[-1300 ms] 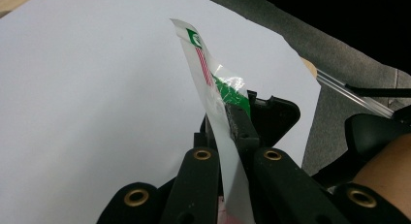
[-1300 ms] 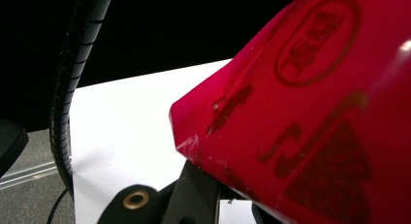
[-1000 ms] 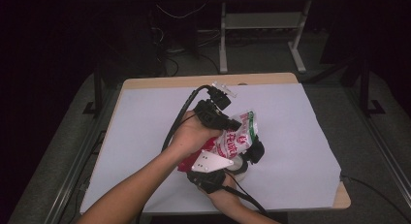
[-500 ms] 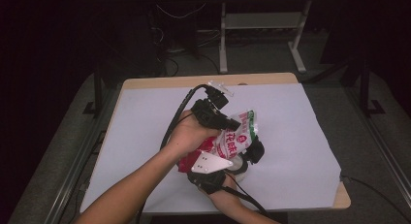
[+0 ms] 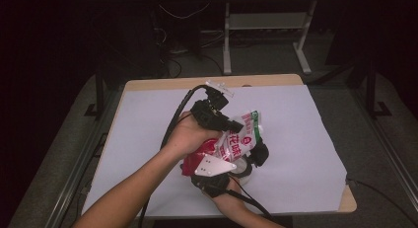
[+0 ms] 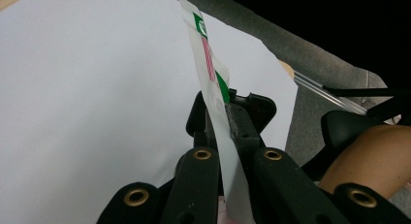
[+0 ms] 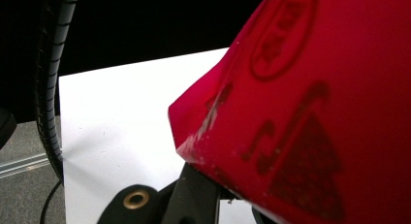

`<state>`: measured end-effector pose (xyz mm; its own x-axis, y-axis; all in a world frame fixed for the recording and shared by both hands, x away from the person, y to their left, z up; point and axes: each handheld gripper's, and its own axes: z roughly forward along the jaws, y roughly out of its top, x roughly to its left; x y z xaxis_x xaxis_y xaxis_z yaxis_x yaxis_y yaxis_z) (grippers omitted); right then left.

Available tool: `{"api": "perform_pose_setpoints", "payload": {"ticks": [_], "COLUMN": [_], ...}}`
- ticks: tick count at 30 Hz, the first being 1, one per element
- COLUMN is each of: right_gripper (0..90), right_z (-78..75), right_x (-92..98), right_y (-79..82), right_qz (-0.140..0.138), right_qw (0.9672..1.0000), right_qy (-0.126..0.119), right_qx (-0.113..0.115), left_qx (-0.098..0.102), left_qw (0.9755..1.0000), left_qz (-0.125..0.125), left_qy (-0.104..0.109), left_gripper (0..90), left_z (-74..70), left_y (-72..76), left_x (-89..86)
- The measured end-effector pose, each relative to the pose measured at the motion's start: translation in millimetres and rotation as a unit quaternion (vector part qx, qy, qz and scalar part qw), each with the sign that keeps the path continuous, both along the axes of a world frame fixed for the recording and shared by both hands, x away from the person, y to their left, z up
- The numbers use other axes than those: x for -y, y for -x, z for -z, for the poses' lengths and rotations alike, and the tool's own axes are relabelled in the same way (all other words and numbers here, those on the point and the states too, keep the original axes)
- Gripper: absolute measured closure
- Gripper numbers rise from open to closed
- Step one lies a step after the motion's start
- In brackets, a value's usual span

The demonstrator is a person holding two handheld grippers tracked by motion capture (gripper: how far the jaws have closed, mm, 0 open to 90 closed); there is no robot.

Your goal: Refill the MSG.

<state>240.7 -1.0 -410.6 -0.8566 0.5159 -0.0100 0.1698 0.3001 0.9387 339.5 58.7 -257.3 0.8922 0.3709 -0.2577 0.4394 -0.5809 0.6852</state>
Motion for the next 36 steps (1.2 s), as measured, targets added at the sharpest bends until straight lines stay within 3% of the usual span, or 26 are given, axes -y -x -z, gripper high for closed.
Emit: {"api": "perform_pose_setpoints", "payload": {"ticks": [13, 36], "right_gripper": [89.9, 89.9], "right_z": [1.6, 3.6], "right_x": [-0.2, 1.7], "right_y": [0.3, -0.8], "right_qz": [0.010, 0.023], "right_qw": [0.9999, 0.9996], "right_qy": [0.008, 0.018], "right_qx": [-0.001, 0.003], "left_qx": [-0.005, -0.010], "left_qw": [0.9998, 0.9983], "left_qz": [0.013, 0.028], "left_qy": [0.011, 0.050], "left_gripper": [90.0, 90.0], "left_z": [-1.6, -3.0], "left_y": [0.9, 1.1], "left_x": [-9.0, -25.3]}}
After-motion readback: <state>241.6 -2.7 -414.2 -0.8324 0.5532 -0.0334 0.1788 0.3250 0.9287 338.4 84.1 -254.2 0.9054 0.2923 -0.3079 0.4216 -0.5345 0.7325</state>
